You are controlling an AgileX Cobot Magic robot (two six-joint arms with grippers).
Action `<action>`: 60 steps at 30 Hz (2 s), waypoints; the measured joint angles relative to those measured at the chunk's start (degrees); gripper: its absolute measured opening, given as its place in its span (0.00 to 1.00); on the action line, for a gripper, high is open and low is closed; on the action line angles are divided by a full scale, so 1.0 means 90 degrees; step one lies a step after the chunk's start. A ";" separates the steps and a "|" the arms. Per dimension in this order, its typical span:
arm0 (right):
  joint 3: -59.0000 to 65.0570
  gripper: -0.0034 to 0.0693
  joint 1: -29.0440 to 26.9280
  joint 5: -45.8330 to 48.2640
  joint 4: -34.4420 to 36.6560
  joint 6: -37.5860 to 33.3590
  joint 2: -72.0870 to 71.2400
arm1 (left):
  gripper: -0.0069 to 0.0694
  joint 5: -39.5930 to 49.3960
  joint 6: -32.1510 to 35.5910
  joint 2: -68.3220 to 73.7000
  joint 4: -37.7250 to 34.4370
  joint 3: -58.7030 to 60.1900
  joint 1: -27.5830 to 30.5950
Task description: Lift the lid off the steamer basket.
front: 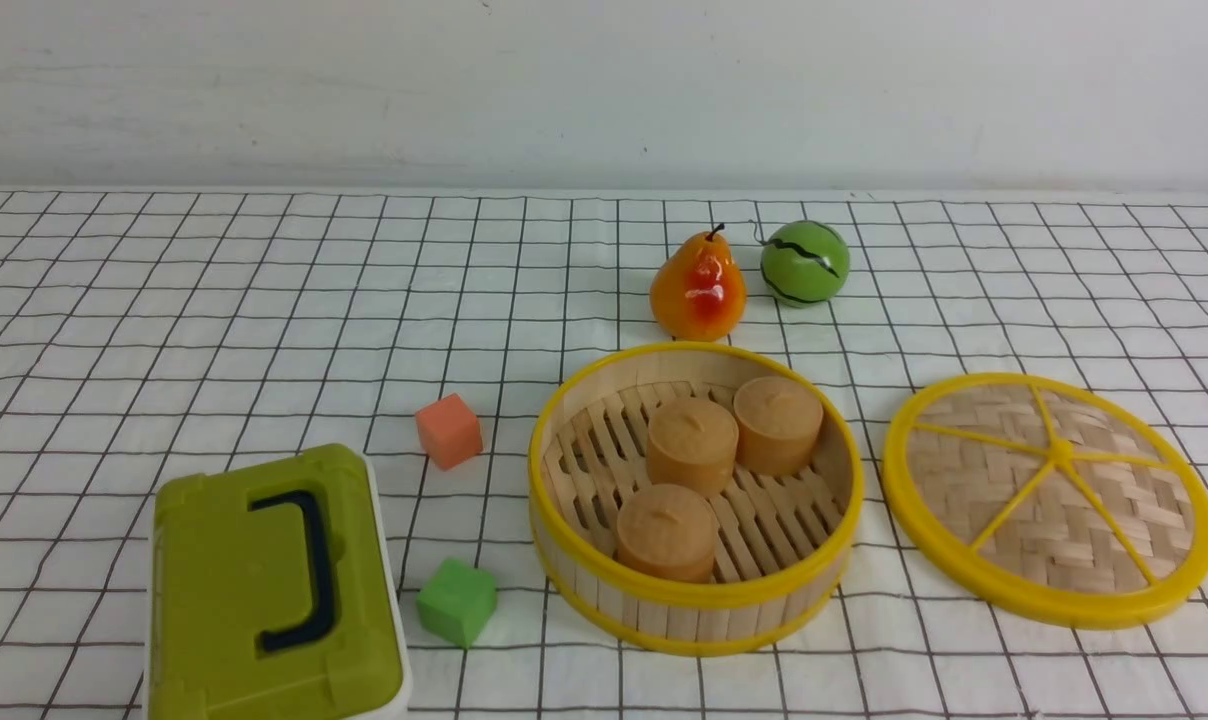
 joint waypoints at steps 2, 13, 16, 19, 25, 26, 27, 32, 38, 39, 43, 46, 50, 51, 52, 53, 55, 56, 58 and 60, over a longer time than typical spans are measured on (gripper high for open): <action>0.0587 0.03 0.0000 -0.0394 -0.0337 0.0521 -0.0344 | 0.40 0.0000 0.0000 0.0000 0.0000 0.0000 0.0000; 0.2139 0.03 0.0000 -0.0444 -0.1184 0.1958 -0.1543 | 0.40 0.0000 0.0000 0.0000 0.0000 0.0000 0.0000; 0.2139 0.03 -0.0005 0.0102 -0.1362 0.2135 -0.1575 | 0.40 0.0000 0.0000 0.0000 0.0000 0.0000 0.0000; 0.2139 0.03 -0.0041 0.0424 -0.1495 0.2429 -0.1575 | 0.40 0.0000 0.0000 0.0000 0.0000 0.0000 0.0000; 0.2093 0.03 -0.0072 0.0676 -0.1651 0.2715 -0.1575 | 0.40 0.0000 0.0000 0.0000 0.0000 0.0000 0.0000; 0.2092 0.03 -0.0072 0.0698 -0.1651 0.2715 -0.1575 | 0.40 0.0000 0.0000 0.0000 0.0000 0.0000 0.0000; 0.2092 0.03 -0.0072 0.0697 -0.1651 0.2696 -0.1575 | 0.40 0.0000 0.0000 0.0000 0.0000 0.0000 0.0000; 0.2086 0.03 -0.0072 0.0711 -0.1432 0.2473 -0.1575 | 0.40 0.0000 0.0000 0.0000 0.0000 0.0000 0.0000; 0.2086 0.04 -0.0072 0.0716 -0.1294 0.2453 -0.1575 | 0.40 0.0000 0.0000 0.0000 0.0000 0.0000 0.0000; 0.2086 0.04 -0.0072 0.0716 -0.1294 0.2453 -0.1575 | 0.40 0.0000 0.0000 0.0000 0.0000 0.0000 0.0000; 0.2086 0.04 -0.0072 0.0718 -0.1294 0.2449 -0.1575 | 0.40 0.0000 0.0000 0.0000 0.0000 0.0000 0.0000; 0.2086 0.05 -0.0072 0.0718 -0.1294 0.2449 -0.1575 | 0.40 0.0000 0.0000 0.0000 0.0000 0.0000 0.0000; 0.2086 0.05 -0.0072 0.0718 -0.1294 0.2449 -0.1575 | 0.40 0.0000 0.0000 0.0000 0.0000 0.0000 0.0000; 0.2086 0.05 -0.0072 0.0718 -0.1294 0.2449 -0.1575 | 0.40 0.0000 0.0000 0.0000 0.0000 0.0000 0.0000; 0.2086 0.05 -0.0072 0.0718 -0.1294 0.2449 -0.1575 | 0.40 0.0000 0.0000 0.0000 0.0000 0.0000 0.0000; 0.2086 0.05 -0.0072 0.0718 -0.1294 0.2449 -0.1575 | 0.40 0.0000 0.0000 0.0000 0.0000 0.0000 0.0000; 0.2086 0.06 -0.0072 0.0718 -0.1294 0.2449 -0.1575 | 0.40 0.0000 0.0000 0.0000 0.0000 0.0000 0.0000; 0.2086 0.06 -0.0072 0.0718 -0.1292 0.2449 -0.1575 | 0.40 0.0000 0.0000 0.0000 0.0000 0.0000 0.0000; 0.2086 0.06 -0.0072 0.0718 -0.1292 0.2449 -0.1575 | 0.40 0.0000 0.0000 0.0000 0.0000 0.0000 0.0000; 0.2086 0.07 -0.0072 0.0718 -0.1292 0.2449 -0.1575 | 0.40 0.0000 0.0000 0.0000 0.0000 0.0000 0.0000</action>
